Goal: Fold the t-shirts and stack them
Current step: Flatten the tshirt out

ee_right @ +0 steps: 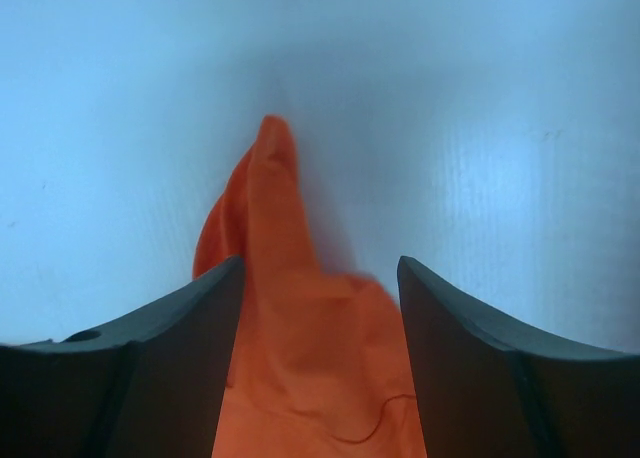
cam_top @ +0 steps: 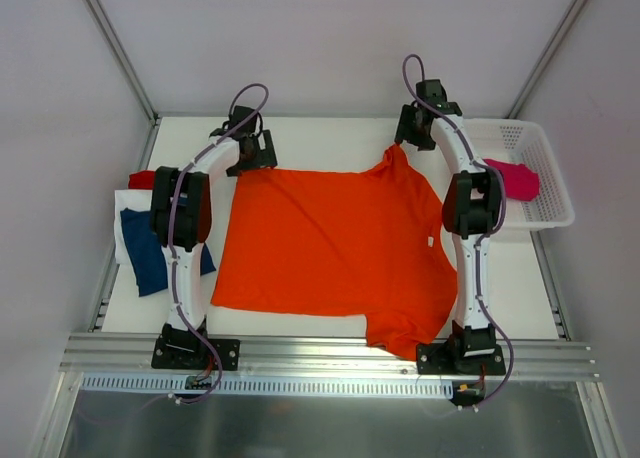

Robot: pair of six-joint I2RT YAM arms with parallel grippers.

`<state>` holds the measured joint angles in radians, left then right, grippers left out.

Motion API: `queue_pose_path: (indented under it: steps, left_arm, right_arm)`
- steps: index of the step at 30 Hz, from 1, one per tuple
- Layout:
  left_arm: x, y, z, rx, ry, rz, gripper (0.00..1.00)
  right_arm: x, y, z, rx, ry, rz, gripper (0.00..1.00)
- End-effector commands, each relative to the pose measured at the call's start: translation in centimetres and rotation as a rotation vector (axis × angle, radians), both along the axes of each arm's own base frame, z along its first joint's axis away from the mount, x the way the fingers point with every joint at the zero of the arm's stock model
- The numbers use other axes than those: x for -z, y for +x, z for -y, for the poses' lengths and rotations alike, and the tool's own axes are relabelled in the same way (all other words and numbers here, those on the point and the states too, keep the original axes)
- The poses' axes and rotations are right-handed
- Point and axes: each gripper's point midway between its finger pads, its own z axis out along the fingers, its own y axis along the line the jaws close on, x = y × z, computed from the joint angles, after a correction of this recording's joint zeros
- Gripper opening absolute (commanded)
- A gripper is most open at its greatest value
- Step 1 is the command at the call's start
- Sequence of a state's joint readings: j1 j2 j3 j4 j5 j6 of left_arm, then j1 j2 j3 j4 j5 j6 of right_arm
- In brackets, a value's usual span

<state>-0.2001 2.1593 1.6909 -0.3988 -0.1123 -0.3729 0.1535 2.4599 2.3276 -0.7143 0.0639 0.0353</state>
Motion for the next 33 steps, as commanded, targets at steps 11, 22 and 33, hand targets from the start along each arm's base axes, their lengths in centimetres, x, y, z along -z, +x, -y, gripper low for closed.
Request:
queue_pose_path:
  steps: [11,22,33]
  left_arm:
    - [-0.9,3.6,-1.4,-0.005,-0.026,0.053,0.98]
    - [0.2,3.9,-1.4,-0.012,-0.021,0.035,0.95]
    - [0.1,3.9,-3.0,-0.060,0.056,0.035,0.94]
  right_arm:
    - [1.2,2.3,0.0,-0.026,0.104,0.023,0.67]
    - [2.1,1.9,-1.9,-0.072,0.205,-0.001,0.64]
    - [3.2,1.5,-3.7,-0.116,0.296,-0.028,0.62]
